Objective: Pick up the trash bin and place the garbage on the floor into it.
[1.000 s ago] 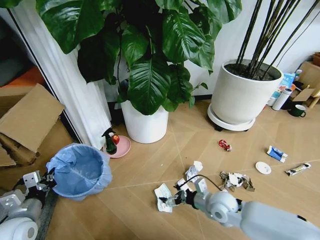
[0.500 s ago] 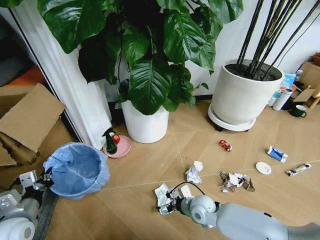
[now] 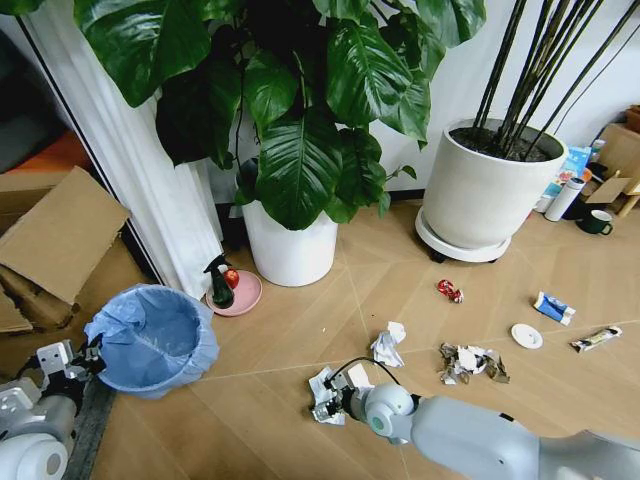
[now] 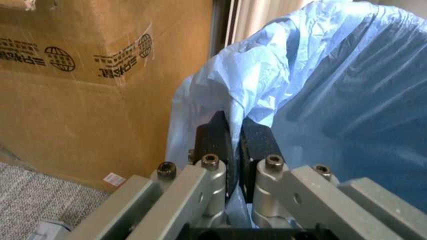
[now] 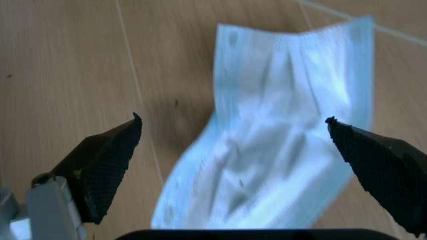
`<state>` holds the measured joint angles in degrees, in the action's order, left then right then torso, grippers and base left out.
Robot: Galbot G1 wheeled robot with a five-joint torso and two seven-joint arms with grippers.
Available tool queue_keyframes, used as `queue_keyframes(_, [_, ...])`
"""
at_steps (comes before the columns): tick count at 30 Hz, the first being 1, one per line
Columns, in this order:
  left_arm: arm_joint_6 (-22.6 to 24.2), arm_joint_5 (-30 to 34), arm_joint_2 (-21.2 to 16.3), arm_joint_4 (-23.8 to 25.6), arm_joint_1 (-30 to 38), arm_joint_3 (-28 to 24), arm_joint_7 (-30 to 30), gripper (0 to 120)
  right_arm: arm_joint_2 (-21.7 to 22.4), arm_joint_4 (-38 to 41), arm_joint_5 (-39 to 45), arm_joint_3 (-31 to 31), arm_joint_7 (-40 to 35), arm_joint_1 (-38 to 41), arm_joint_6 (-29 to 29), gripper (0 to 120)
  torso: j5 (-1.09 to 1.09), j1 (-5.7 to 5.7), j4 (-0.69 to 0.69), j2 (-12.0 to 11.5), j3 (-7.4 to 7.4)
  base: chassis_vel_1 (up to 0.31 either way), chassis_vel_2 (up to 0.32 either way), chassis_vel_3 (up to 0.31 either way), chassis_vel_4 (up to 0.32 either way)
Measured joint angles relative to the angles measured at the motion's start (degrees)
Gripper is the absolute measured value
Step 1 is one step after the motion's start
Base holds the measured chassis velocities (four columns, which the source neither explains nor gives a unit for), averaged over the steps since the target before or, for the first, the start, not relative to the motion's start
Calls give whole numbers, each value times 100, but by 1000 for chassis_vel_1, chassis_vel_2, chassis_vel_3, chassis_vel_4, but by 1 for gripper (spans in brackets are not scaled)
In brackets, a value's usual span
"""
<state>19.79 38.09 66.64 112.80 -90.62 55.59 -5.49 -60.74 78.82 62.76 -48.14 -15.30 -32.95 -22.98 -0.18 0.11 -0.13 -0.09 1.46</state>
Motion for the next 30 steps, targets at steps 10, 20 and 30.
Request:
queue_keyframes(10, [-29,35,-58,-76,2,17,37,0,-779,-733,-160,-71,-170,146,-172,88,0,0,1,0,0,0,0,0,0])
queue_keyframes(20, [-32,104,-119,-109,22,50,41,0,-746,-754,-63,-97,-368,220,-358,53,0,0,0,0,0,0,0,0,0])
queue_keyframes(30, [-33,124,-134,-144,37,45,40,0,-728,-738,-15,-86,-414,228,-373,18,0,0,0,0,0,0,0,0,0])
